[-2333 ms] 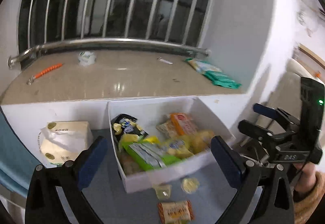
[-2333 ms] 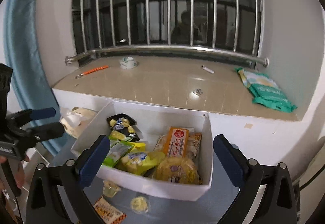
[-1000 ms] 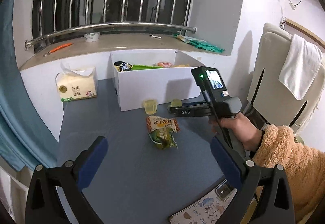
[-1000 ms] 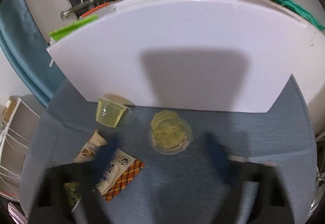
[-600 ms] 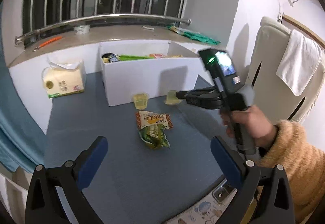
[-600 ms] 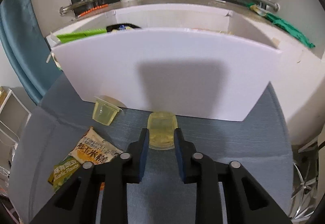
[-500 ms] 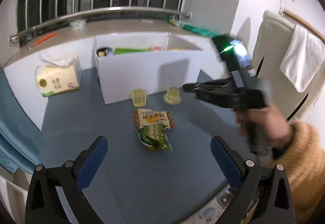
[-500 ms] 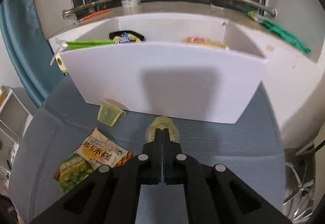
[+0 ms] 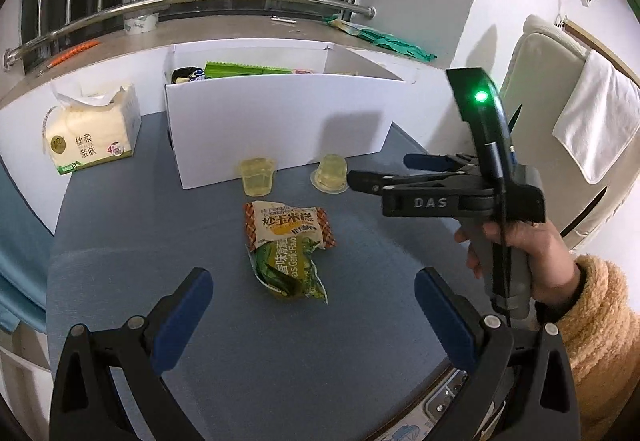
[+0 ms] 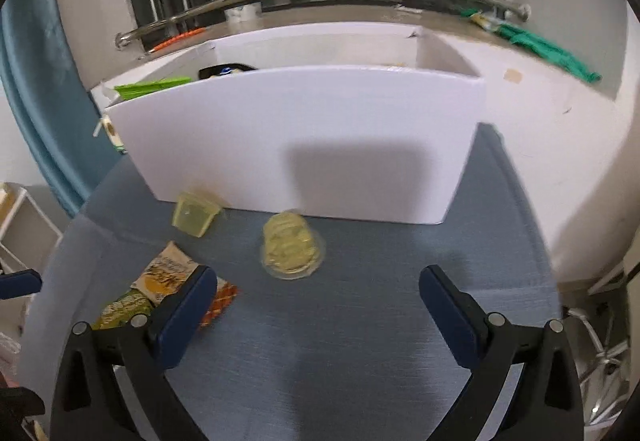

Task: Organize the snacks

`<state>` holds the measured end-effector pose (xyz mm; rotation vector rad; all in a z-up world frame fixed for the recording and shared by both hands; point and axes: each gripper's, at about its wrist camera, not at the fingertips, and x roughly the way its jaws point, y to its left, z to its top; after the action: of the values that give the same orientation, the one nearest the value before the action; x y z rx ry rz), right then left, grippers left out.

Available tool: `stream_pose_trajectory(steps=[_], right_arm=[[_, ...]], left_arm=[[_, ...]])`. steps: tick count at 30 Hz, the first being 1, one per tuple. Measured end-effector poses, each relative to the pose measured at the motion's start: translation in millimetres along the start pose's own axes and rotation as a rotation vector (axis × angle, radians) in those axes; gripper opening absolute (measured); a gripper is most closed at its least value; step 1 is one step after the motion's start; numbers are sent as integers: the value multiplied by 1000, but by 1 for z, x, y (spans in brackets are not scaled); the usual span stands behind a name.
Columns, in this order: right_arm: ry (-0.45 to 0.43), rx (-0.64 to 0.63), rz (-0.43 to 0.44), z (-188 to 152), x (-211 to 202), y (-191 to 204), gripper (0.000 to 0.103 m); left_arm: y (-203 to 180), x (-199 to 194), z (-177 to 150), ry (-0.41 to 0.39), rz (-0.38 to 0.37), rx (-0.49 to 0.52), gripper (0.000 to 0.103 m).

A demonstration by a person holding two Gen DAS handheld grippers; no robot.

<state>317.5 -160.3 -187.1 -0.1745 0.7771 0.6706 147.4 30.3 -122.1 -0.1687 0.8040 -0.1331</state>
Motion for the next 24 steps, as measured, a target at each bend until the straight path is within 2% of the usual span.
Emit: stream_pose_trajectory(steps=[3, 11, 14, 22, 23, 24], right_arm=[[0, -17, -22, 2, 7, 3, 103], [43, -5, 9, 9, 25, 9, 103], [21, -8, 1, 12, 27, 11, 103], [75, -30, -9, 17, 52, 18, 103], [86, -36, -9, 17, 56, 19, 102], [92, -43, -8, 17, 58, 20, 90]], left_arm=[[0, -1, -1, 1, 9, 5, 103], [7, -4, -6, 2, 16, -9, 103], [9, -3, -7, 6, 18, -11, 103], [13, -1, -7, 9, 19, -18, 103], [14, -1, -7, 11, 20, -17, 103], [15, 0, -7, 12, 23, -18, 103]])
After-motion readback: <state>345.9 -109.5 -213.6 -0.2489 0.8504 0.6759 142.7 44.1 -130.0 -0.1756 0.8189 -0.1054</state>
